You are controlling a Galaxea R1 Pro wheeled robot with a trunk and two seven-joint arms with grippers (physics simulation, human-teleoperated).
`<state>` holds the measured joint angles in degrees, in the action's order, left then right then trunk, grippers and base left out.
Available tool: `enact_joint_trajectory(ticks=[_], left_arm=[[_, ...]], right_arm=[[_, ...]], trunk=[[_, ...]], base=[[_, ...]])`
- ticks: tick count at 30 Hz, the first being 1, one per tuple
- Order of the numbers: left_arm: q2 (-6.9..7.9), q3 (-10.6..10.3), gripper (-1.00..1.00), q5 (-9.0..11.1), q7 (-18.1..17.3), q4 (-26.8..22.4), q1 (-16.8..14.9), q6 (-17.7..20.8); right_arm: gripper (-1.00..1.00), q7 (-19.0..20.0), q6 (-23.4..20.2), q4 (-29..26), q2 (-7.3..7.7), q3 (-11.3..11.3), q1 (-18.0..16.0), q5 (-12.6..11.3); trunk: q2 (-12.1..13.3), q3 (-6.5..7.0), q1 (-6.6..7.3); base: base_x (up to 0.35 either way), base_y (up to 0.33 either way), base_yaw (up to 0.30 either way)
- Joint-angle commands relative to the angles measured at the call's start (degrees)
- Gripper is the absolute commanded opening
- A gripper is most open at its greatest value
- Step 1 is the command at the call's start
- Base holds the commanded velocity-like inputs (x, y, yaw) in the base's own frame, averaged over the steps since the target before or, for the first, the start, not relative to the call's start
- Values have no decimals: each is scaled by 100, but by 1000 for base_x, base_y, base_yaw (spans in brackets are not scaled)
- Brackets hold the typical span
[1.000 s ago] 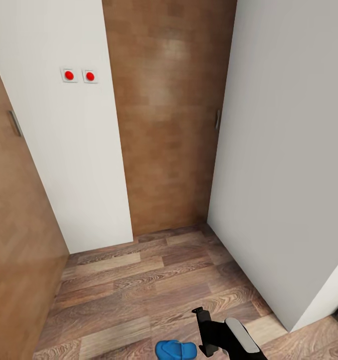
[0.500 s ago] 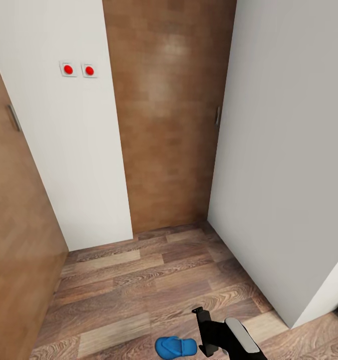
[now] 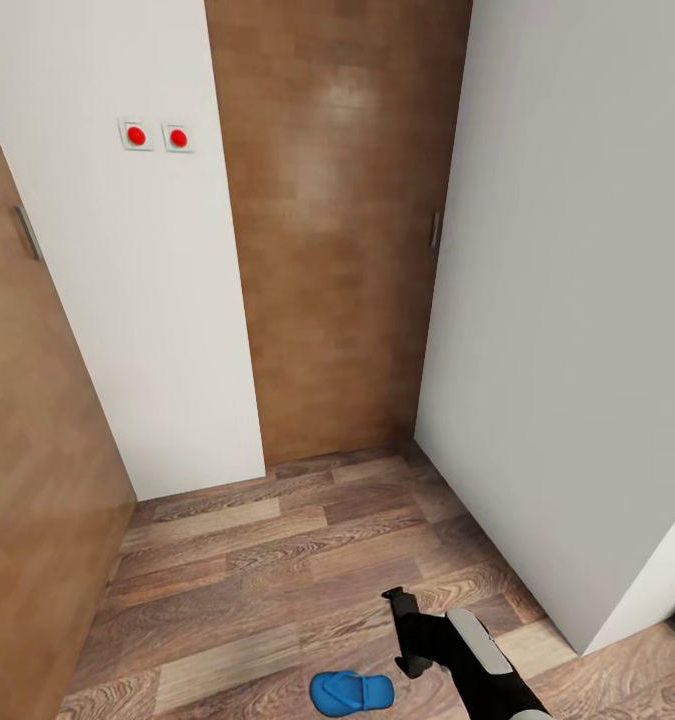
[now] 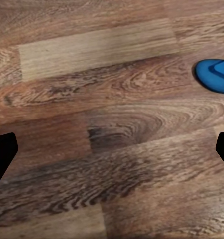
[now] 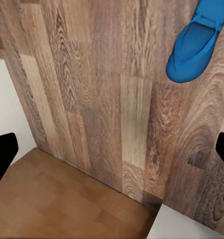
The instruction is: In the bedroom, move the book from the bed onto either nightstand, and place the two sandals side by side next to the bed.
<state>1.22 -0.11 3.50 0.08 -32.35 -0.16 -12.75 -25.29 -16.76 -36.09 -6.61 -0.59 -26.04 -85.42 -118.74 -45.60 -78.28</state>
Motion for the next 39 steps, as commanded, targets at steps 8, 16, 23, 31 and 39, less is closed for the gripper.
enact_joint_trajectory(ticks=[8,16,23,31,39], left_arm=[[1,-6,100,36,1,0,-2,-9],[1,-6,100,36,1,0,-2,-9],[1,-6,100,36,1,0,-2,-8],[1,-6,100,36,3,0,-2,-8],[1,-6,100,36,1,0,-2,-9]], right_arm=[[100,-26,-11,2,-6,-17,-106,-52],[100,-29,-12,7,-7,-20,-111,-54],[100,-29,-12,161,-7,-20,-112,-54],[100,-29,-12,253,-7,-20,-112,-54],[100,-29,-12,343,-7,-20,-112,-54]], trunk=[[-325,-150,-176],[-645,-293,-351],[-926,-419,-505],[-1247,-563,-681],[-1568,-706,-856]], base=[[0,0,0],[0,0,0],[0,0,0],[0,0,0],[0,0,0]])
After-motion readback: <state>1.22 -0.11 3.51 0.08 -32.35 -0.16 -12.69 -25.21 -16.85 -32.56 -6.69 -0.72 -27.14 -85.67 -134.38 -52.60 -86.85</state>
